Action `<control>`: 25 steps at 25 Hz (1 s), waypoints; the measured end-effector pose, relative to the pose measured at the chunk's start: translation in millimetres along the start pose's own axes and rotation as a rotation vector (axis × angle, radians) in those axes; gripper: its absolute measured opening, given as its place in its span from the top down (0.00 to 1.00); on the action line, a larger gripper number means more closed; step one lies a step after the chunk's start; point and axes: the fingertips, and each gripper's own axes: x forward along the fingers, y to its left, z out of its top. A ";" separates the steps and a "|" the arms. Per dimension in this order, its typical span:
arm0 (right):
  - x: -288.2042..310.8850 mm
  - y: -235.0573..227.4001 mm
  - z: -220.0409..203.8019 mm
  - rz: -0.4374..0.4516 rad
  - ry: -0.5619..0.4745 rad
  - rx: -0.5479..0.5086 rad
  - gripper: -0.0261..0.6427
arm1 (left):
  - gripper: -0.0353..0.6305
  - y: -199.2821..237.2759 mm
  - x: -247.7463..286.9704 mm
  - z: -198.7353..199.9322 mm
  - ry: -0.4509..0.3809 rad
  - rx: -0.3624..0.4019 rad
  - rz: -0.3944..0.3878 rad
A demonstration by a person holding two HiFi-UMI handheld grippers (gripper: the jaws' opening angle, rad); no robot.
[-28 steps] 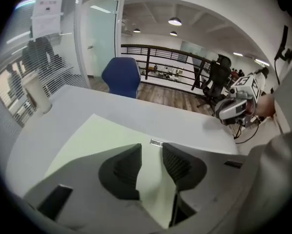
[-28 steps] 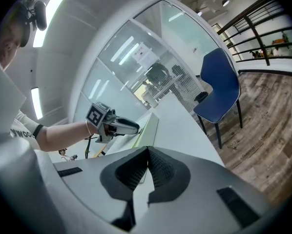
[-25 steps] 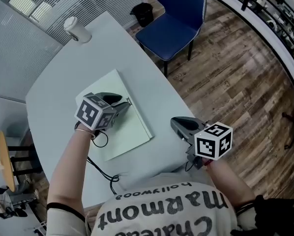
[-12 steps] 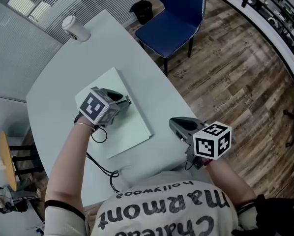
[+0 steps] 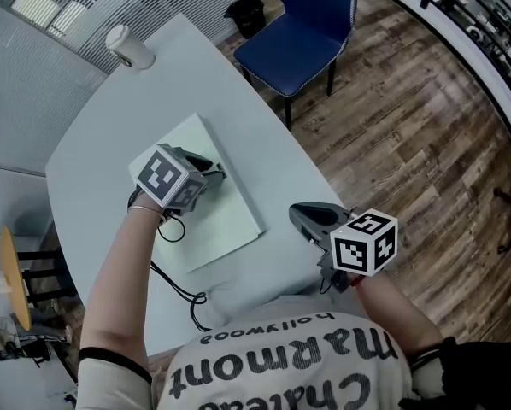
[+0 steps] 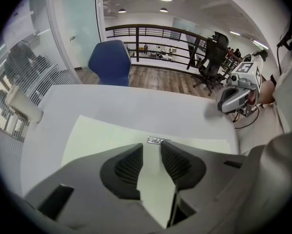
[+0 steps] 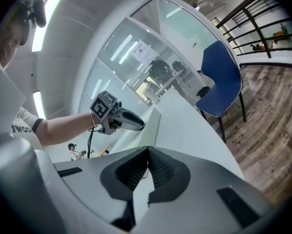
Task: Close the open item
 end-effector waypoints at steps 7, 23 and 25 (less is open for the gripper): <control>-1.2 3.2 2.8 0.019 0.034 -0.014 0.96 | 0.74 1.4 -5.9 1.4 -0.091 -0.013 0.074; -1.5 28.9 19.5 0.043 0.065 -0.183 0.96 | 0.84 -32.8 -120.2 8.2 -0.949 -0.461 0.189; 5.6 43.4 27.7 0.050 0.063 -0.232 0.96 | 0.94 -54.7 -146.7 -9.2 -1.038 -0.482 0.206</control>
